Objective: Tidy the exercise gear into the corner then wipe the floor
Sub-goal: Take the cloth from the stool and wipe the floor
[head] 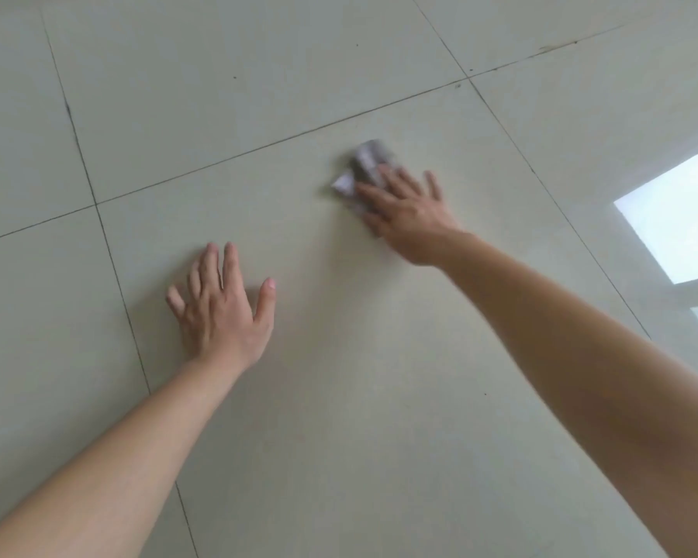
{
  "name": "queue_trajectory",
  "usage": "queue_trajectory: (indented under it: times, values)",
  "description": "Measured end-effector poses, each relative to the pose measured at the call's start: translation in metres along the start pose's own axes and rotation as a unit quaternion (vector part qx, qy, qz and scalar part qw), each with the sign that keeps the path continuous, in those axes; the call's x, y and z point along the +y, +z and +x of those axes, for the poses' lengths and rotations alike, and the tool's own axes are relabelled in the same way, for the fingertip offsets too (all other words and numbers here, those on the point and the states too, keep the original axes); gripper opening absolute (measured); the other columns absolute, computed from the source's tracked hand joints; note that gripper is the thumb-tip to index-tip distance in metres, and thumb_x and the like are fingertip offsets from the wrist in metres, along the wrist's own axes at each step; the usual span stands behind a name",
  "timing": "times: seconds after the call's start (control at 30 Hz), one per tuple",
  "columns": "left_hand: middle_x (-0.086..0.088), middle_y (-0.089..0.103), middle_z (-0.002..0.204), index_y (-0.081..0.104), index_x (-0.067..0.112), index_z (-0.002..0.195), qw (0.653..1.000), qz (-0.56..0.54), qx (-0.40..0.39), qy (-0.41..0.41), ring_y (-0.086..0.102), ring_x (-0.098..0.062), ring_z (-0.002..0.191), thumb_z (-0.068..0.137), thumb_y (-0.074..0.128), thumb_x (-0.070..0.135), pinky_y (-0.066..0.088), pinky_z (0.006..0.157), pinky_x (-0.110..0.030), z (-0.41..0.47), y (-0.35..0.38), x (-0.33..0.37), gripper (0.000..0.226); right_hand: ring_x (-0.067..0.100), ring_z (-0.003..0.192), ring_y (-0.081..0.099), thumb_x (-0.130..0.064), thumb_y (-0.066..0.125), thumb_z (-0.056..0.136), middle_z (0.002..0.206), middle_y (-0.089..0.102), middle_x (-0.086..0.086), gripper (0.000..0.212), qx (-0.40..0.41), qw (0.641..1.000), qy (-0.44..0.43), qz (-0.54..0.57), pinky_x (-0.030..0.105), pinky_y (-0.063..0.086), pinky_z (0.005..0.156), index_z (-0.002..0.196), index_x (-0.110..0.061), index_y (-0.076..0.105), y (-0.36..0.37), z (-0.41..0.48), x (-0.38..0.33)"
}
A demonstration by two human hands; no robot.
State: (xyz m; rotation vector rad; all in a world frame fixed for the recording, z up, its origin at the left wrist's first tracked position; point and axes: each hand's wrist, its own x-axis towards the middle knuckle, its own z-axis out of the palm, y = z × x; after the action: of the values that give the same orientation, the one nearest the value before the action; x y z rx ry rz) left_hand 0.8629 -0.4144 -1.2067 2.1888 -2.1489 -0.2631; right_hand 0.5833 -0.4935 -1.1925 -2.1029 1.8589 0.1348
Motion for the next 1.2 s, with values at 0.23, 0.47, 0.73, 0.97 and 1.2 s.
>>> queue_trajectory:
  times: [0.23,0.47,0.73,0.97,1.2]
  values:
    - [-0.012,-0.023,0.161,-0.012,0.006,0.154,0.988,0.018,-0.15,-0.042,-0.024,-0.023,0.148,0.094,0.024,0.064,-0.012,0.118,-0.055,0.071,-0.002,0.008,0.091,0.029,0.155,0.001,-0.06,0.022,0.1,0.168,0.001,0.007,0.062,0.021,0.952,0.301,0.047,0.055,0.001,0.123,0.158,-0.036,0.016,-0.029,0.002,0.145]
    - [-0.013,-0.026,0.16,-0.016,0.005,0.153,0.988,0.029,-0.148,-0.035,-0.028,-0.023,0.146,0.096,0.023,0.061,-0.015,0.115,-0.053,0.07,0.004,0.008,0.089,0.039,0.153,-0.002,-0.051,0.019,0.104,0.168,0.002,0.007,0.057,0.068,0.953,0.28,0.091,0.048,-0.003,0.124,0.157,-0.032,0.021,-0.045,0.104,0.12]
    - [-0.01,-0.03,0.159,-0.018,0.007,0.153,0.982,0.028,-0.183,-0.045,-0.031,-0.021,0.145,0.095,0.023,0.062,-0.015,0.116,-0.053,0.07,-0.005,0.01,0.09,0.02,0.155,-0.001,-0.046,0.019,0.107,0.168,0.005,-0.007,0.05,-0.037,0.983,-0.179,-0.023,0.048,-0.005,0.124,0.157,-0.041,0.018,-0.02,0.105,-0.037]
    - [-0.012,-0.03,0.158,-0.02,0.007,0.151,0.986,0.034,-0.163,-0.028,-0.033,-0.023,0.144,0.094,0.02,0.064,-0.019,0.114,-0.052,0.069,0.001,0.008,0.091,0.02,0.155,-0.008,-0.054,0.017,0.102,0.168,-0.005,-0.002,0.057,0.058,0.957,0.277,0.059,0.063,-0.001,0.12,0.157,-0.04,0.014,-0.048,0.085,0.127]
    - [-0.01,0.009,0.164,0.024,0.009,0.154,0.993,-0.068,-0.095,0.009,0.007,-0.022,0.152,0.1,0.021,0.048,0.011,0.118,-0.049,0.07,-0.018,-0.013,0.066,0.035,0.153,-0.006,-0.047,0.01,0.105,0.168,-0.004,0.003,0.056,0.036,0.974,0.218,0.053,0.052,-0.005,0.123,0.16,-0.034,0.008,-0.02,0.078,0.006]
